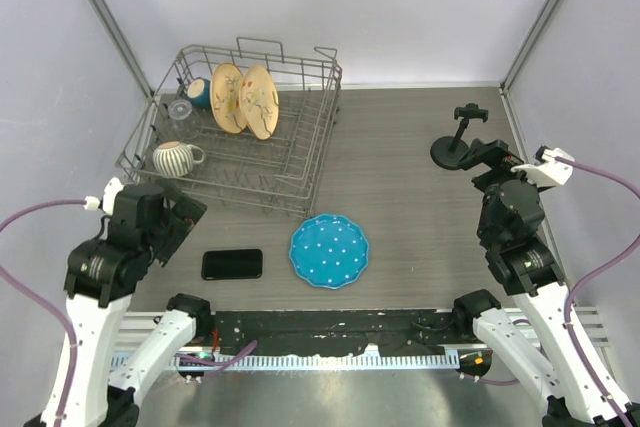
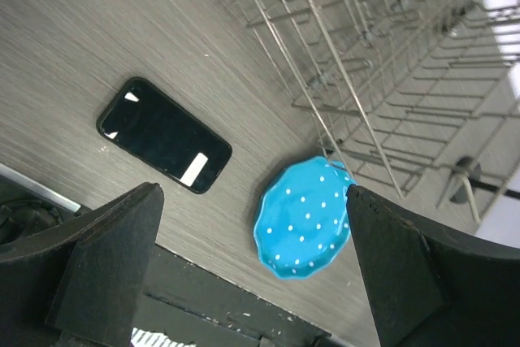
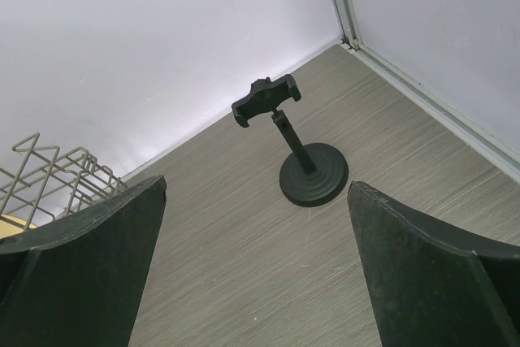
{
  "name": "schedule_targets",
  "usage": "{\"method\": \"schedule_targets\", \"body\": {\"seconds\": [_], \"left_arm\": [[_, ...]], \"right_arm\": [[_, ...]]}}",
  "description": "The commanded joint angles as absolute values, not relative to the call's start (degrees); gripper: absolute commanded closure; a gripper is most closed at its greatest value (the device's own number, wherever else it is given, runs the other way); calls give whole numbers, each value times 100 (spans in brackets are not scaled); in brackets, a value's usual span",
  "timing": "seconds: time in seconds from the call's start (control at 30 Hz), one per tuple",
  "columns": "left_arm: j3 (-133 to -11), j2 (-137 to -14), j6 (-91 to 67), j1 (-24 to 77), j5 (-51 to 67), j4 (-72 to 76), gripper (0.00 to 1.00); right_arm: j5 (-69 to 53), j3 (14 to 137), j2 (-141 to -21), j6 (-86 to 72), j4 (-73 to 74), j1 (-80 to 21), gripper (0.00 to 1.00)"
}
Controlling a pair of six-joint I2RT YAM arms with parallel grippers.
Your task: Place the phone on the phone stand
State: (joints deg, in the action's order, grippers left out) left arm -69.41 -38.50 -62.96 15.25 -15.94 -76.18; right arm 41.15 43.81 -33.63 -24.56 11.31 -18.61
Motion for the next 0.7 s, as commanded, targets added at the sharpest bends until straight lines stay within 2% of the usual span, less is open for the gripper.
{"method": "schedule_targets", "body": {"seconds": [0.0, 0.13, 0.2, 0.33, 0.53, 0.67], "left_arm": [[-6892, -4429, -7083, 1494, -2040, -9510, 2], [-6085, -4877, -7558, 1494, -1364, -9273, 10], [-5820, -4895, -7899, 1494, -1135, -8992, 9], [-5239, -4738, -8515, 1468, -888, -8325, 0], [-4808, -5052, -9079, 1118, -563, -7875, 0], [-4843, -5554, -8913, 652, -466, -7822, 0]], "right_arm": [[4228, 4412, -3375, -2610, 1011, -1881, 1], [4341, 4403, -3358, -2610, 1011, -1881, 1], [4368, 4377, -3314, -2610, 1019, -1881, 1], [4403, 4351, -3243, -2610, 1011, -1881, 1], [4377, 4307, -3252, -2619, 993, -1907, 1], [4368, 4307, -3243, -2628, 976, -1890, 1]]}}
